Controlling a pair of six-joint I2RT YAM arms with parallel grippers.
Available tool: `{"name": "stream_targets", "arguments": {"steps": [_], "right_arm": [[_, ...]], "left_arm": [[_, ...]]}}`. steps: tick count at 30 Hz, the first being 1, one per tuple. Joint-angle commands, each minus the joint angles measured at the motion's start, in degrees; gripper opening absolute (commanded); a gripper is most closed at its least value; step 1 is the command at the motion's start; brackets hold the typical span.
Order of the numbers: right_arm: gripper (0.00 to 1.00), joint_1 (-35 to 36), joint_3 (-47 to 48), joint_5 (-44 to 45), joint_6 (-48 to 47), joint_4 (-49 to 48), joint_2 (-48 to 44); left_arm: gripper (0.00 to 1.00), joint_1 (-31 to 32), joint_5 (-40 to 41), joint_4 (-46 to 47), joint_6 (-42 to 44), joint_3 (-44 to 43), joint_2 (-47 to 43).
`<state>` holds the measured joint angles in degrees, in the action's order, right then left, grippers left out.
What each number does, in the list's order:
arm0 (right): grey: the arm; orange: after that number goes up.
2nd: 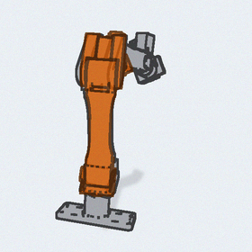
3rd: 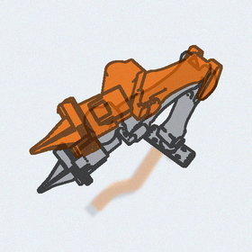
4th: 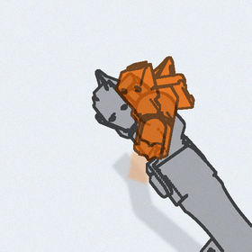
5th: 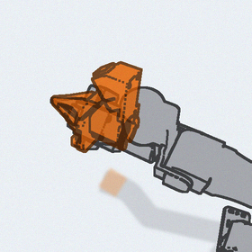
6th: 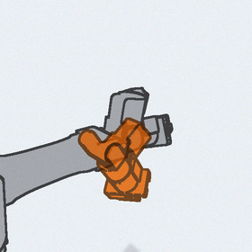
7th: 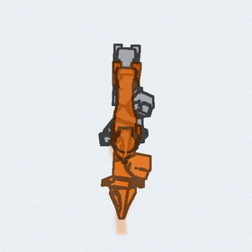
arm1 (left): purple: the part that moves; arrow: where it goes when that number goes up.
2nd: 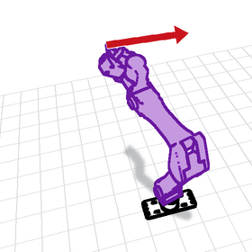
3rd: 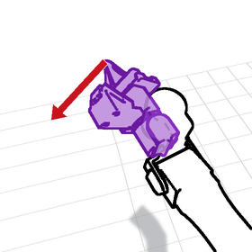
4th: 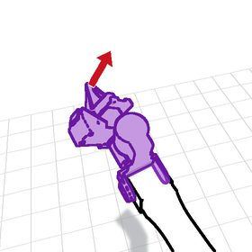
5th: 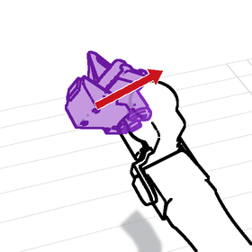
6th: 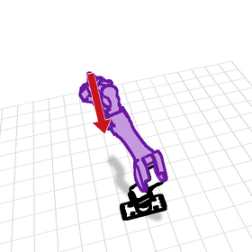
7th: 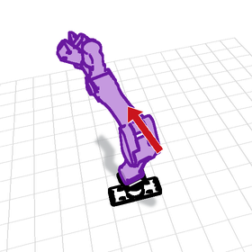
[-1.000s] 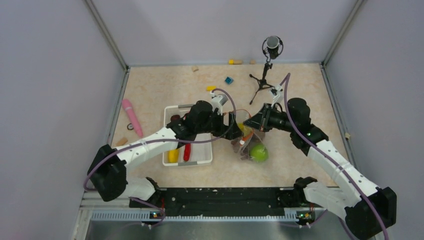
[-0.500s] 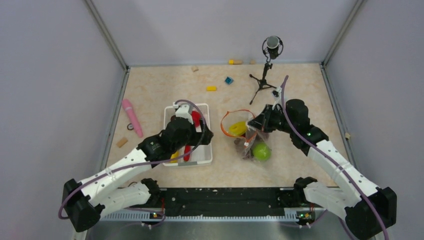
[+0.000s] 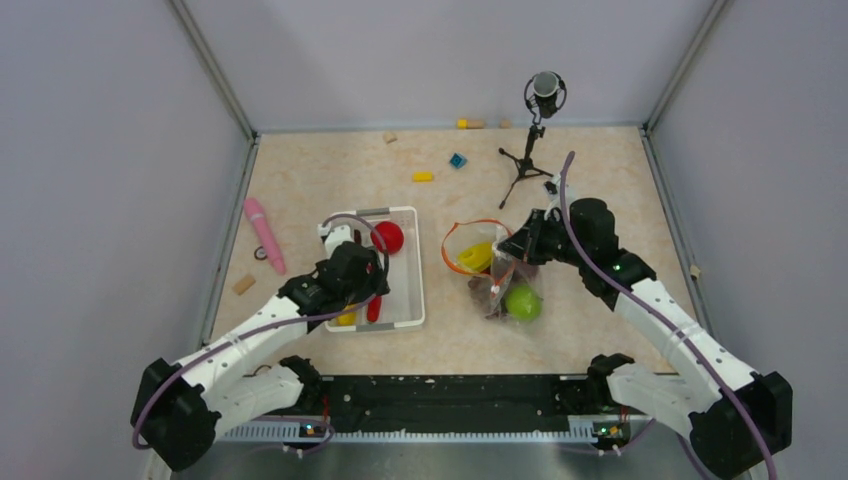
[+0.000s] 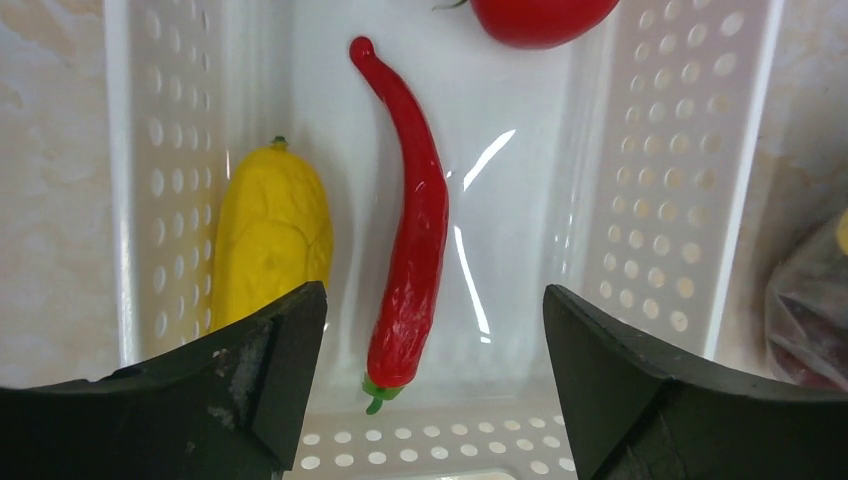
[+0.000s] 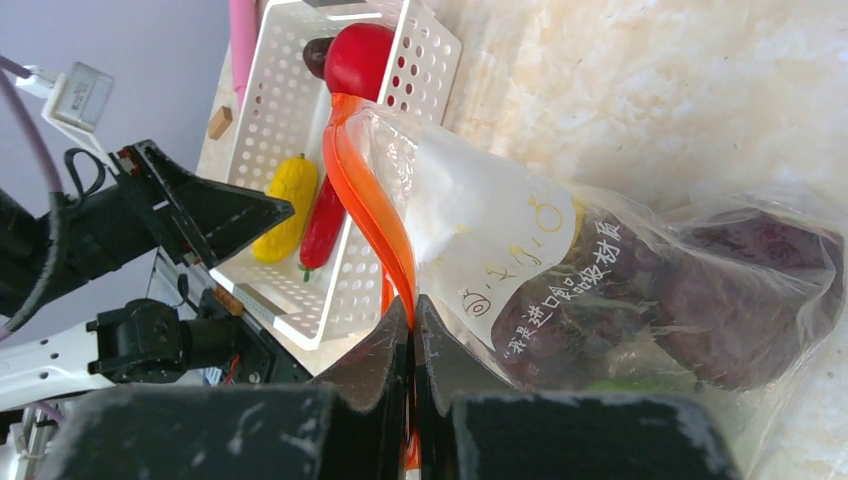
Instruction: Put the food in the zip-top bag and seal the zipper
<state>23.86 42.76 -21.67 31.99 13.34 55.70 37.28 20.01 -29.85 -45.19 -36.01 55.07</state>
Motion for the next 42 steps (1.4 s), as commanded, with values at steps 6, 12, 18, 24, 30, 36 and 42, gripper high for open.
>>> {"name": "stream_targets", "arguments": {"steps": [6,12,18,24,30,36,42], "right_arm": [[0.00,0.18,2.24,0.93,-1.17,-0.43,0.54],[0.00,0.14,2.24,0.93,-1.28,-0.48,0.72],[0.00,0.17,2.21,0.93,-1.38,-0.47,0.81],[0.00,0.14,2.24,0.93,-1.56,-0.29,0.63],[0.00,0.14,2.35,1.02,-1.52,-0.22,0.46],[0.00,0.18,2.33,0.95,-1.50,-0.11,0.29],[0.00,0.18,2.50,0.37,-0.85,-0.12,-0.09]], "left_arm": [[0.70,-3.12,-3.74,8.54,2.12,1.23,7.19],[0.61,-3.39,-2.50,9.25,1.67,1.27,11.65],[0.49,-3.52,-2.65,11.16,1.72,1.39,15.52],[0.42,-3.68,-2.56,11.55,1.26,0.87,19.79],[0.21,-3.70,-3.51,11.36,1.24,0.00,21.19],[0.00,-3.70,-4.24,7.23,1.86,-3.48,19.15],[0.00,-3.51,-9.72,10.55,4.74,-5.34,11.30]]}}
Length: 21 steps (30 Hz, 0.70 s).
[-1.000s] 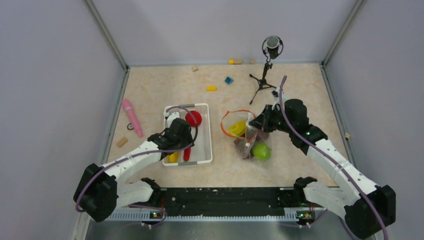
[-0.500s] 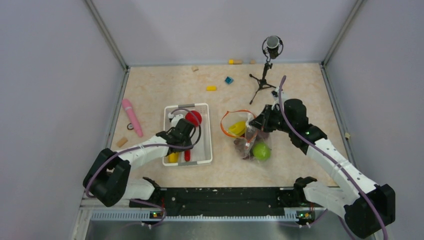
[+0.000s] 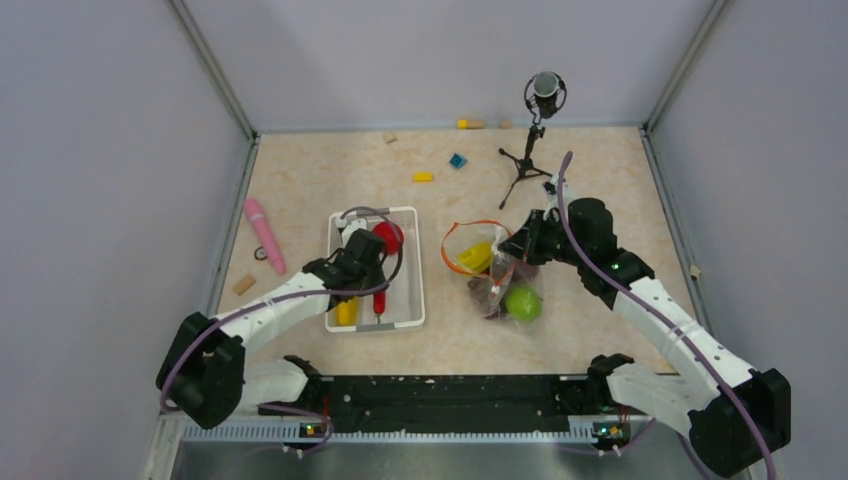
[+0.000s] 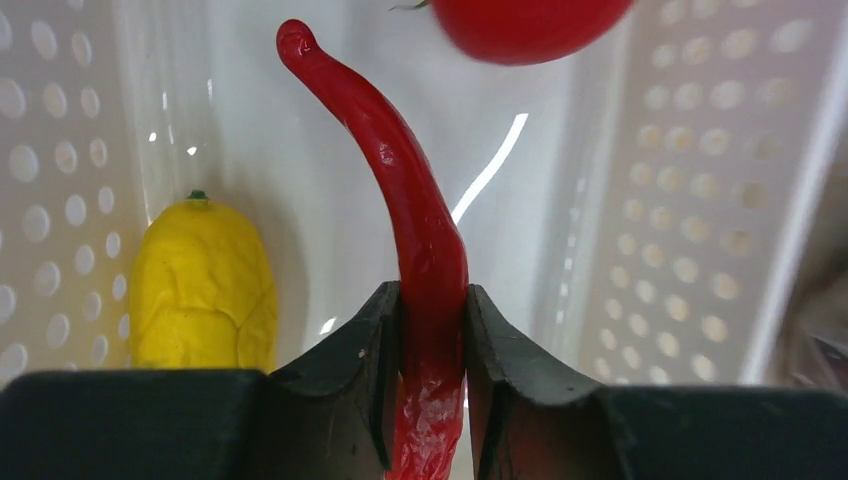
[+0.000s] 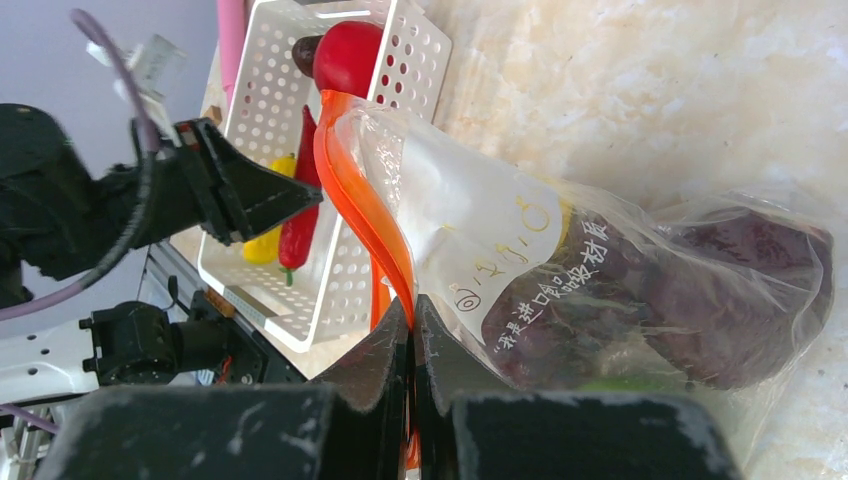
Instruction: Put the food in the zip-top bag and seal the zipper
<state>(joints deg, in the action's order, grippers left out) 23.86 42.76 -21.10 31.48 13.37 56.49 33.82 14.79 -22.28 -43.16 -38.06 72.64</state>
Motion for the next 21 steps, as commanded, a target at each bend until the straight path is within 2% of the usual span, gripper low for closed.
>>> {"name": "stream_targets", "arguments": {"steps": [1,6,10,16,21], "right_arm": [[0.00,0.14,2.60,-0.43,0.24,-0.16,-0.94],[0.00,0.14,3.10,-4.00,3.82,-0.51,-0.82],[0.00,0.14,3.27,-6.92,7.24,-1.49,-0.94],[0.00,0.16,3.61,-9.23,12.71,-4.65,-1.25],[0.00,0.14,4.23,-12.11,18.13,-6.46,-0.54]], "left_arm": [[0.00,-0.06,-6.59,4.64,3.69,-3.38,-8.02],[0.00,0.00,-20.22,18.39,7.18,-1.82,-17.02],[0.00,1.18,-30.65,32.00,7.74,-0.26,-20.07],[0.00,5.10,-31.26,43.67,6.81,-1.16,-16.81],[0.00,8.35,-26.52,51.17,6.53,-3.49,-10.68]]}}
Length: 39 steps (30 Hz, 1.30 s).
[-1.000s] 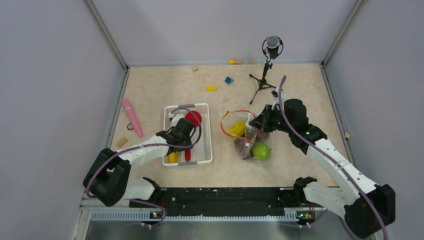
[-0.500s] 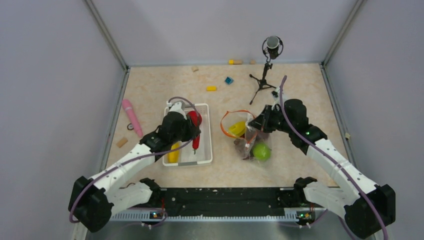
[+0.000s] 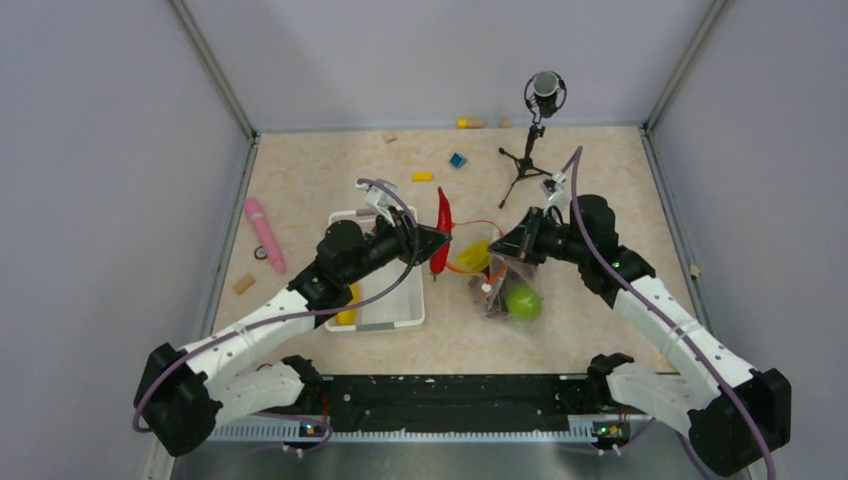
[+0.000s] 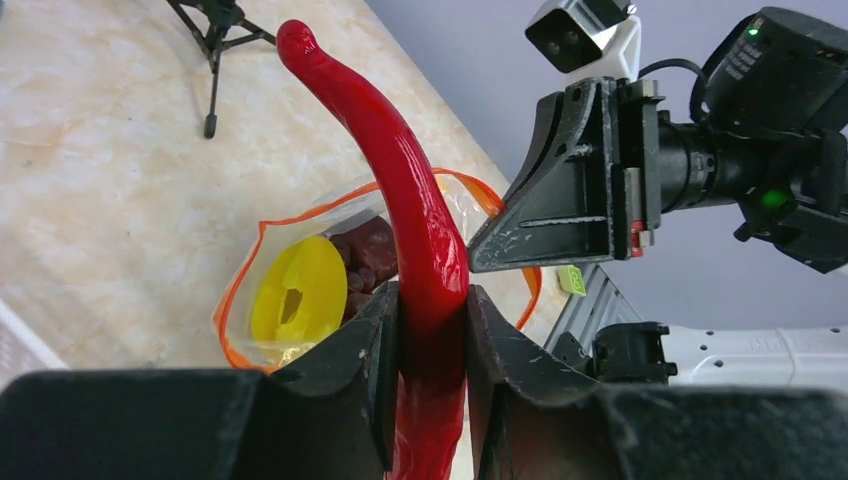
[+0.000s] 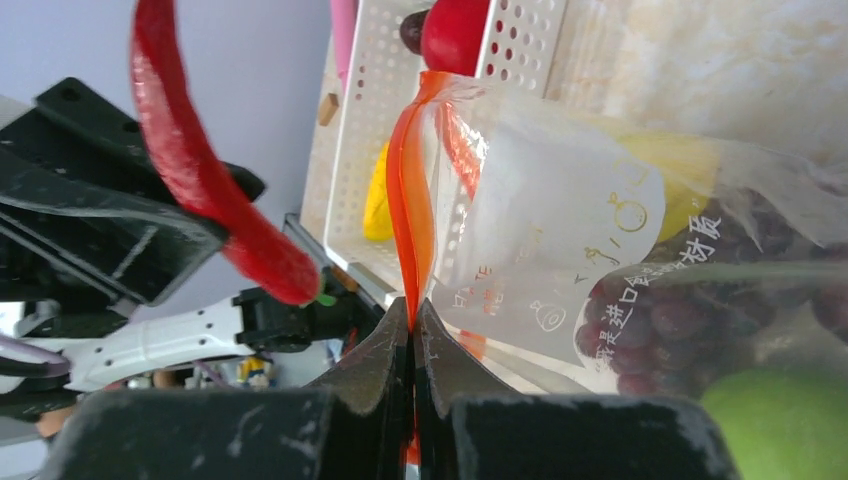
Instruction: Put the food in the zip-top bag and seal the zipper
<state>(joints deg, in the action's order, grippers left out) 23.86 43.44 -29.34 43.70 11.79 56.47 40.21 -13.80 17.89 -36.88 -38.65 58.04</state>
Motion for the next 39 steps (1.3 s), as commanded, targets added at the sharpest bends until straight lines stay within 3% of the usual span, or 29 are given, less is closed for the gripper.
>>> {"name": "stream_targets", "arguments": {"steps": [1,5,10,16,24,32,39], "right_arm": [[0.00,0.15,3.47,-4.59,7.28,-5.75,-0.49],[0.00,0.16,3.45,-6.65,11.95,-9.09,-0.42],[0.00,0.14,2.86,-8.72,15.22,-11.26,-0.02],[0.00,0.20,-0.88,-12.42,18.94,-18.20,-0.17],[0.00,0.20,-2.90,-13.83,20.69,-21.33,-0.72],[0.00,0.18,-3.97,-13.69,21.66,-22.77,-1.06],[0.00,0.14,-4.41,-13.73,23.92,-25.67,-1.25]], "left_arm": [[0.00,2.65,2.73,12.00,0.27,-3.40,5.30],[0.00,5.27,3.18,17.36,2.09,-4.06,8.48],[0.00,6.64,-2.18,22.67,10.93,-0.97,8.89],[0.00,6.82,1.61,45.84,13.52,10.77,9.96],[0.00,6.94,-0.79,52.35,11.67,9.54,14.27],[0.00,6.92,1.87,55.81,10.90,8.68,13.22],[0.00,7.01,4.83,57.89,11.30,7.12,17.85]]}}
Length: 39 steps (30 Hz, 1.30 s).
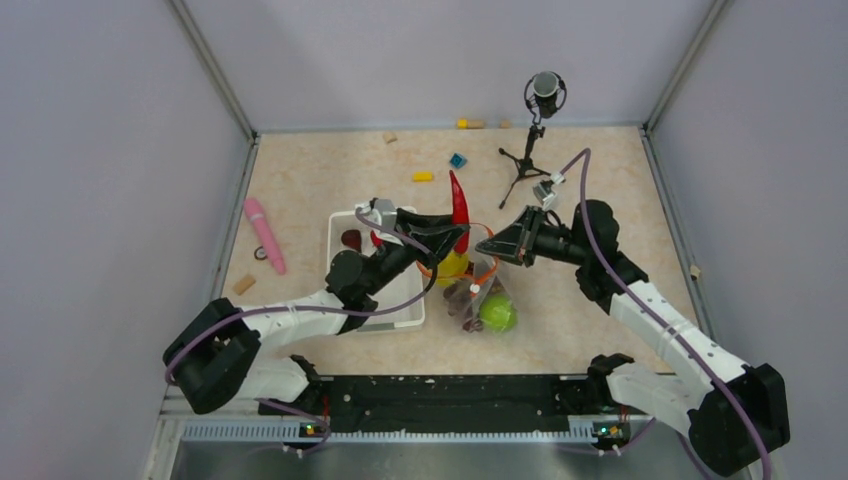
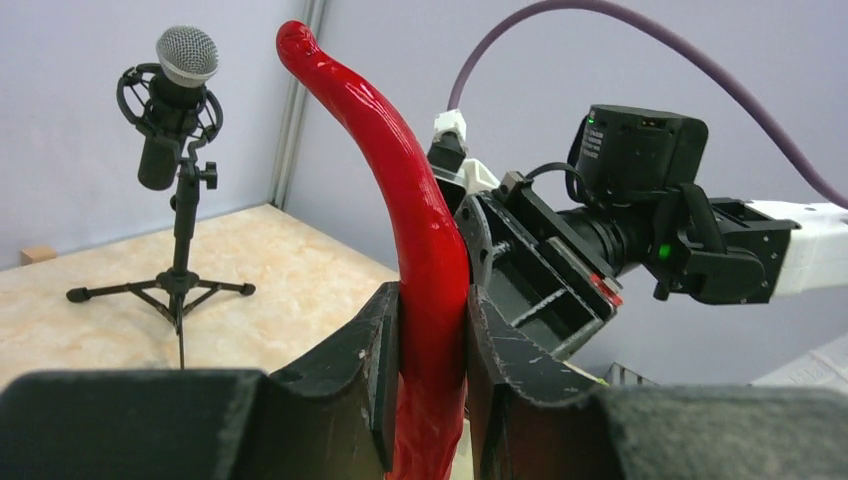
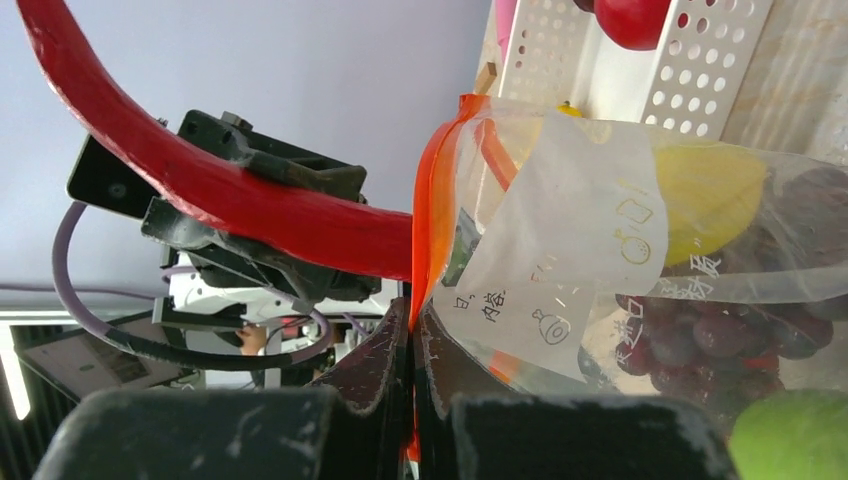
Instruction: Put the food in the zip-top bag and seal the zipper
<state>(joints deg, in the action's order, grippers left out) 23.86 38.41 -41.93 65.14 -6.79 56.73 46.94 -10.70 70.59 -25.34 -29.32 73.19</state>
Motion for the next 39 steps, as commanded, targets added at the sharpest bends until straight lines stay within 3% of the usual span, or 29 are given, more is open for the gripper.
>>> {"name": "stream_targets", "arguments": {"steps": [1,9,15,25,32,39], "right_arm": [[0.00,0.18,0.61,-0.97,2.93,-7.82,-1.58],[0.00,0.21,-0.10,1.92,6.02,-11.94,-2.27],[0.00,0.18,-0.95,4.57,6.67,-13.05,-2.29],[0.00,-0.54,-2.82,10.24,6.09,-12.71,-3.23],[0.00,-0.90,-2.93,11.11,5.68,-11.70,-4.86],[0.00,-1.01,-0.01,11.91,0.63,-3.64,-4.97]], "left_arm": [[0.00,0.31,1.61,6.06,-0.84,-1.99,3.62],[0.00,2.11,0.81,12.85,-4.62,3.43,7.61],[0.00,3.80,0.62,10.62,-6.25,7.02,5.05],[0.00,5.14,-7.43,-8.05,-4.61,6.25,-0.88],[0.00,6.23,-8.62,-23.48,0.09,4.18,-2.91],[0.00,6.32,-7.71,-31.40,0.34,1.57,-2.91]]}}
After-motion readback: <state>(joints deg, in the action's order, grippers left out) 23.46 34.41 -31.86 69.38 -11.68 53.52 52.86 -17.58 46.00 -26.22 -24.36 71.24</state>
